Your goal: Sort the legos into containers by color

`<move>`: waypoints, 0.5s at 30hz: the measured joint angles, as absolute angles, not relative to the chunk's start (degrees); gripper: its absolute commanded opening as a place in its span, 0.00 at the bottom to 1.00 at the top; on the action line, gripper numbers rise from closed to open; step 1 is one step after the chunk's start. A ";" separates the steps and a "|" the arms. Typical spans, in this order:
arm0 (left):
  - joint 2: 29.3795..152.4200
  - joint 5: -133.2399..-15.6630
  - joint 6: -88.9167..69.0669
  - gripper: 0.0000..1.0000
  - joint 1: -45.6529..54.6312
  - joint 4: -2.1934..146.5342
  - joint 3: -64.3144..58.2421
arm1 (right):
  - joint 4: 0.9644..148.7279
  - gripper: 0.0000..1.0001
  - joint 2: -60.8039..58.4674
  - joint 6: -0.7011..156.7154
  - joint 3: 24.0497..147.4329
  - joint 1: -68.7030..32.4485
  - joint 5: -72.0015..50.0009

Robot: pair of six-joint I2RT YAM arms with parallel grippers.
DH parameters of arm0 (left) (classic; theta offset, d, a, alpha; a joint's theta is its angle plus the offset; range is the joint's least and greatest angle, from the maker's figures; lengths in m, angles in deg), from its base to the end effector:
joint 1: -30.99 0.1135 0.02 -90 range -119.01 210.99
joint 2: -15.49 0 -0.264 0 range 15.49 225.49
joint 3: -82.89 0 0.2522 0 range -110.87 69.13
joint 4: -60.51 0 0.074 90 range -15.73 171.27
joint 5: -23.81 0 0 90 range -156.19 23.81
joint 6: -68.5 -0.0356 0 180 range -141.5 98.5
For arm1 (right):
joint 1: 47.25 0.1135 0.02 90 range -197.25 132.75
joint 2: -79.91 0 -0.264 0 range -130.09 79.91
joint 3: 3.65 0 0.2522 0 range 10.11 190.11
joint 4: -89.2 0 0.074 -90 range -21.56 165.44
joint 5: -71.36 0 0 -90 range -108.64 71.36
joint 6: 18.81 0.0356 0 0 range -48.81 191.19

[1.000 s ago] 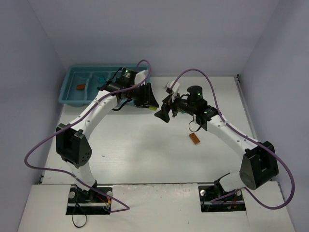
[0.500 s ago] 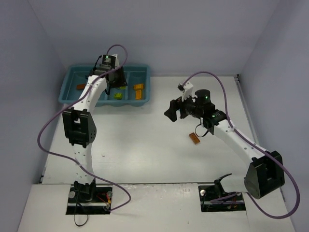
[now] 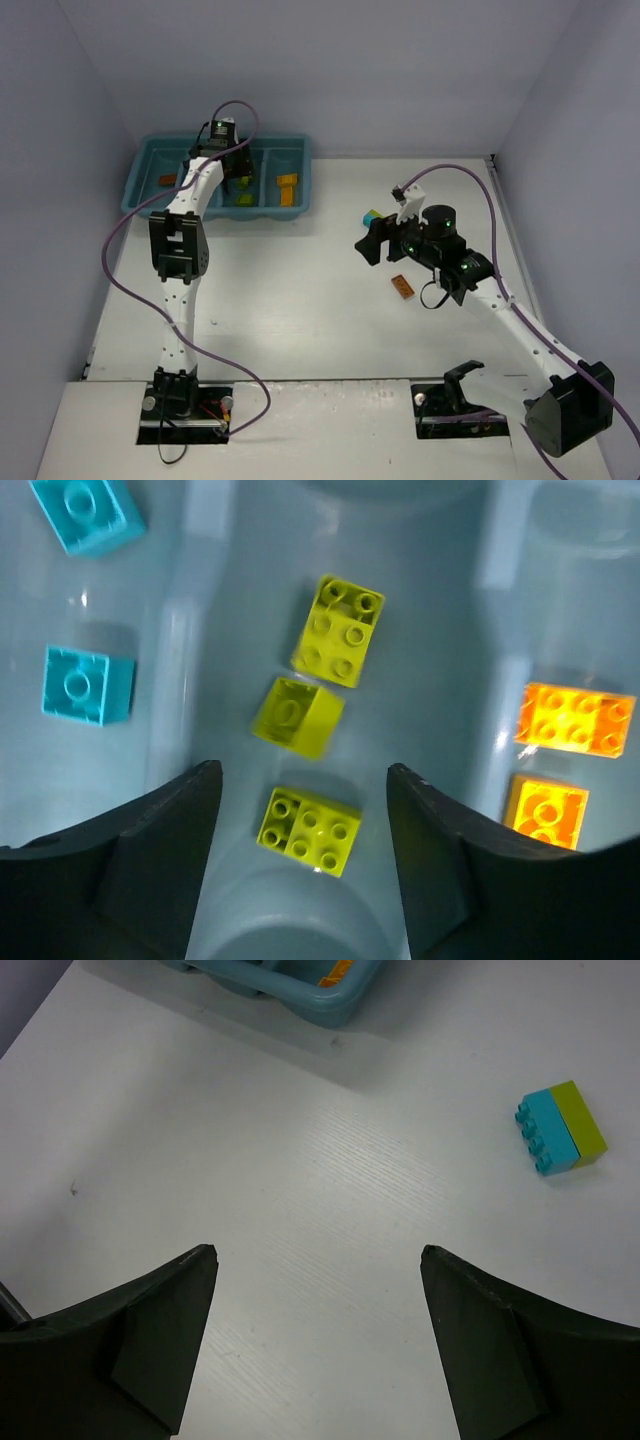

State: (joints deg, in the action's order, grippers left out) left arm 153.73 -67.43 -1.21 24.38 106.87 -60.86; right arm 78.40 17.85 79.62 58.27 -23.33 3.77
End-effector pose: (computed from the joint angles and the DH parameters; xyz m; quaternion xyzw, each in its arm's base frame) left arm 0.5471 -0.0642 0.2419 -0.1038 0.9034 -0.1063 0.4022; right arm 0.2262 0.1152 0.3258 -0.2245 0.7330 0.3179 0.5579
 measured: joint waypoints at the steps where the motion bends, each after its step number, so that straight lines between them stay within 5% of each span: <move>1: 153.73 -67.38 -1.47 0.64 24.36 106.35 -61.10 | 78.05 0.79 18.13 79.90 58.20 -23.42 3.40; 7: 153.42 -68.23 -2.96 0.65 24.31 103.53 -61.12 | 77.00 0.78 18.64 81.87 58.03 -24.88 1.65; 15: 138.60 -72.95 -9.52 0.64 20.49 101.13 -44.23 | 74.73 0.72 18.44 87.20 58.05 -34.52 -0.10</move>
State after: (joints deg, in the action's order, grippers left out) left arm 138.60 -72.95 -9.52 20.49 101.13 -44.23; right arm 74.73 18.44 87.20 58.05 -34.52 -0.10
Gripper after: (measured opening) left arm 0.644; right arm 0.726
